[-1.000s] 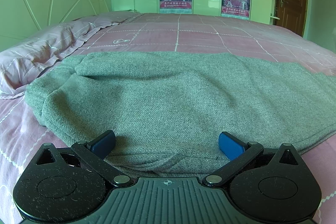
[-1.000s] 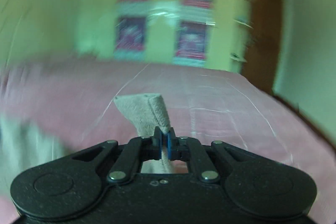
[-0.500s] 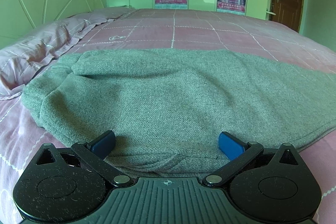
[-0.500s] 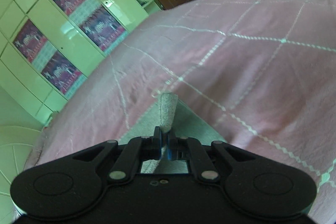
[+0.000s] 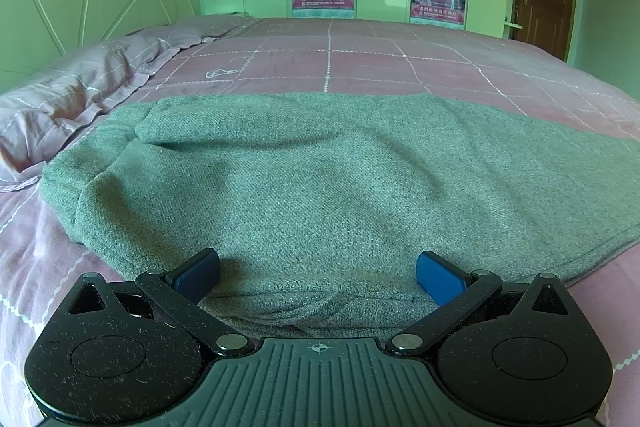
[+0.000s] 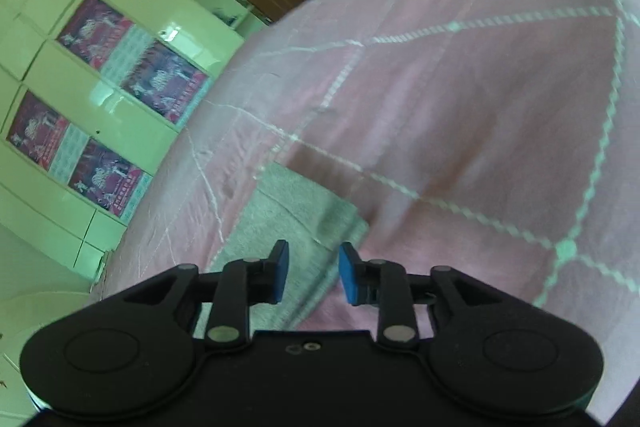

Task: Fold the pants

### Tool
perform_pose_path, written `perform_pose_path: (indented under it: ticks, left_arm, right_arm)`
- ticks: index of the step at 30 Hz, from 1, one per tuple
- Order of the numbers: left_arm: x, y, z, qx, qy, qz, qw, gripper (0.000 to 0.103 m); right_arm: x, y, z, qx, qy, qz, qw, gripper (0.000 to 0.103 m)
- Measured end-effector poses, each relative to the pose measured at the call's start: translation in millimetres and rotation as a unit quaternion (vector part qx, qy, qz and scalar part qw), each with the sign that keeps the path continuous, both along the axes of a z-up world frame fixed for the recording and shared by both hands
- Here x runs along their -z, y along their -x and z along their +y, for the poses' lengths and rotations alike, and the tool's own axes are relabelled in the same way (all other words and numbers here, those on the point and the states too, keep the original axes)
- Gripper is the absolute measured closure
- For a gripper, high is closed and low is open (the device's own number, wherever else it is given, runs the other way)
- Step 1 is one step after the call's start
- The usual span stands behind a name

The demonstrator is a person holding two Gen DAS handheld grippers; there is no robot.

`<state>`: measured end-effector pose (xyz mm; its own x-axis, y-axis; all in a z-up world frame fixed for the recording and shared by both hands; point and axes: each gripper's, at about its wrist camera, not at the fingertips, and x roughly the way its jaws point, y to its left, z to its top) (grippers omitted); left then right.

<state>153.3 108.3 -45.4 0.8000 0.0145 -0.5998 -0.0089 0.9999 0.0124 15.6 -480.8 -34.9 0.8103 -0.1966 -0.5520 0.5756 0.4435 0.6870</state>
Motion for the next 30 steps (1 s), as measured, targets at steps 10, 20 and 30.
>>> perform_pose_path:
  ticks: [10, 20, 30]
  left_arm:
    - [-2.2, -1.9, 2.3, 0.007, 0.004, 0.010, 0.9999, 0.000]
    - [-0.2, -4.2, 5.4, 0.019, 0.003, 0.010, 0.9998, 0.000]
    - [-16.8, 12.7, 12.5, -0.014, 0.016, -0.030, 0.9993, 0.000]
  right_arm:
    - [-40.1, -32.5, 13.2, -0.064, 0.125, -0.012, 0.990, 0.098]
    - [25.3, -25.3, -19.0, -0.029, 0.047, 0.058, 0.997, 0.097]
    - [-25.6, 9.6, 29.8, -0.059, 0.149, -0.011, 0.987, 0.068]
